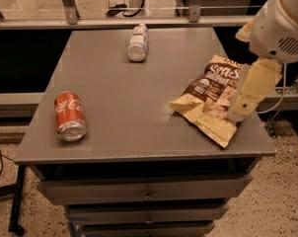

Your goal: Pick coke can

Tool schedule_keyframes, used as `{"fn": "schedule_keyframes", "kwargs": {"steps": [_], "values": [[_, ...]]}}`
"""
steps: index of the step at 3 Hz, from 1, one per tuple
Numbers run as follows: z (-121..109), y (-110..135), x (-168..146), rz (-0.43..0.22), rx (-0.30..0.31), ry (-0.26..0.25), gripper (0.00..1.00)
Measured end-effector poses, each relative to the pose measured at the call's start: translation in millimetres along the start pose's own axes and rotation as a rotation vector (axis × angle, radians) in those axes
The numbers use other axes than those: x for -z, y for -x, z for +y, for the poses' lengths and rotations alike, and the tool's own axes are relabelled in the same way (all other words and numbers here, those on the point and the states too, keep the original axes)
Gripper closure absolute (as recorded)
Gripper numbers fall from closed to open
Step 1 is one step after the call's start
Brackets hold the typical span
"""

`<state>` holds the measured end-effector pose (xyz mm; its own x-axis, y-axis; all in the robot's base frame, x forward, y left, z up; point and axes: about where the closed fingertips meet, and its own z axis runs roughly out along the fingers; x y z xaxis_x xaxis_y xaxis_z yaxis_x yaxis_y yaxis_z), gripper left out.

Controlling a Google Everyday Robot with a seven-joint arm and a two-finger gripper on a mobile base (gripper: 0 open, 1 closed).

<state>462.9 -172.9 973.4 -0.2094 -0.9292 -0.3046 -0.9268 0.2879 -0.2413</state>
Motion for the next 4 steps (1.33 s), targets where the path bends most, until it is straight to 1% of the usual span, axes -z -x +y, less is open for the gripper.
{"fn": "schedule_keyframes", "kwargs": {"steps": [1,2,3,4], "values": [[-4,60,-32,-0.13,0.044,0.052,0.0],[3,131,-65,-0.278,0.164,0.114,0.0],[3,131,-65,-0.278,0.164,0.114,0.0],[6,158,-86,-0.257,0.303,0.123,0.0]]}}
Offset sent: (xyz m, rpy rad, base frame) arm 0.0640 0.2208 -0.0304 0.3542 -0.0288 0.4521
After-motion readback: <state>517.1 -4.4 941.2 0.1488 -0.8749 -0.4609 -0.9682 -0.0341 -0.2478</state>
